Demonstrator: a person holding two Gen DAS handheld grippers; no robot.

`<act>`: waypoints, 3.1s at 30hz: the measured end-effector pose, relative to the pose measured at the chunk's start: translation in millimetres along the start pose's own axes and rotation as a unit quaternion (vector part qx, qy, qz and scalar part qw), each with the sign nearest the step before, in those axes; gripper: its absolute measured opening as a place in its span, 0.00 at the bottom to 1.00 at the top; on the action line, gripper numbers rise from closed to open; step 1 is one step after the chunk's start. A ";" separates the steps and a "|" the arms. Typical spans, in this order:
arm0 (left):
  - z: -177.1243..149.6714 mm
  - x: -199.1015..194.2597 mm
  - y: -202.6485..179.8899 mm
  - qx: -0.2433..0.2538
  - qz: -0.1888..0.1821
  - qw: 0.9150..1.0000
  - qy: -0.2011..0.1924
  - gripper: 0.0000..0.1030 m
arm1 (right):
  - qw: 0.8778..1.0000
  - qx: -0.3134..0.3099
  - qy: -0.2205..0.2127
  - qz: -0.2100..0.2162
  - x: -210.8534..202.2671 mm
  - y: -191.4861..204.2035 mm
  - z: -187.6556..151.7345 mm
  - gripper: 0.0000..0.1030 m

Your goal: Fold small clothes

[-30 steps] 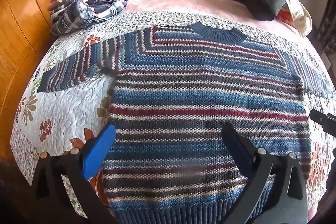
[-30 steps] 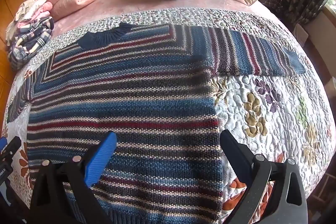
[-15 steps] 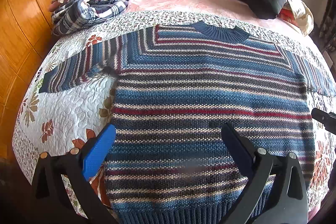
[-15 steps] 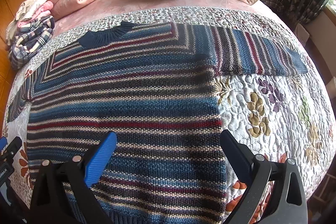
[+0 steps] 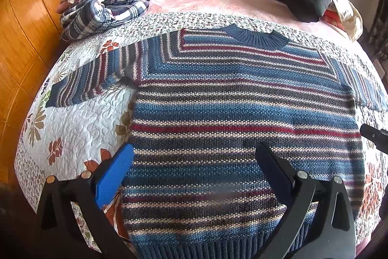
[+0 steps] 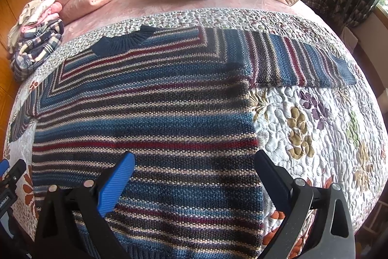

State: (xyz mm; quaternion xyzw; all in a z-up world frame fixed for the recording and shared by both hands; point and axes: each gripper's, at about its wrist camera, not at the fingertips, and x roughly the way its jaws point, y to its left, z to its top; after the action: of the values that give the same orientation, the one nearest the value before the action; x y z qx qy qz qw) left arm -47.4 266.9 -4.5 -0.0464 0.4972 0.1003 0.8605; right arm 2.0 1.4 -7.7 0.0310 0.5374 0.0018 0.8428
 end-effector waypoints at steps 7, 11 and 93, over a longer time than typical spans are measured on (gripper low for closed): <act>-0.6 1.1 3.7 -0.001 0.002 1.000 0.000 0.97 | 1.000 -0.001 -0.001 0.000 -0.3 1.4 0.7 0.96; -2.1 2.5 3.6 0.001 0.002 1.000 0.002 0.97 | 1.000 -0.002 0.002 0.000 1.6 3.0 0.5 0.96; 84.9 66.7 -142.5 0.052 -0.057 0.997 -0.033 0.97 | 0.969 0.245 0.014 -0.013 126.0 -430.0 156.6 0.15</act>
State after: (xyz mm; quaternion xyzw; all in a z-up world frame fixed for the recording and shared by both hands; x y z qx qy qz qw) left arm 88.0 151.5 -22.5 -0.0269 0.4698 0.0268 0.8819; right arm 184.0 -431.1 -79.2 0.2289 0.5333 -0.1405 0.8021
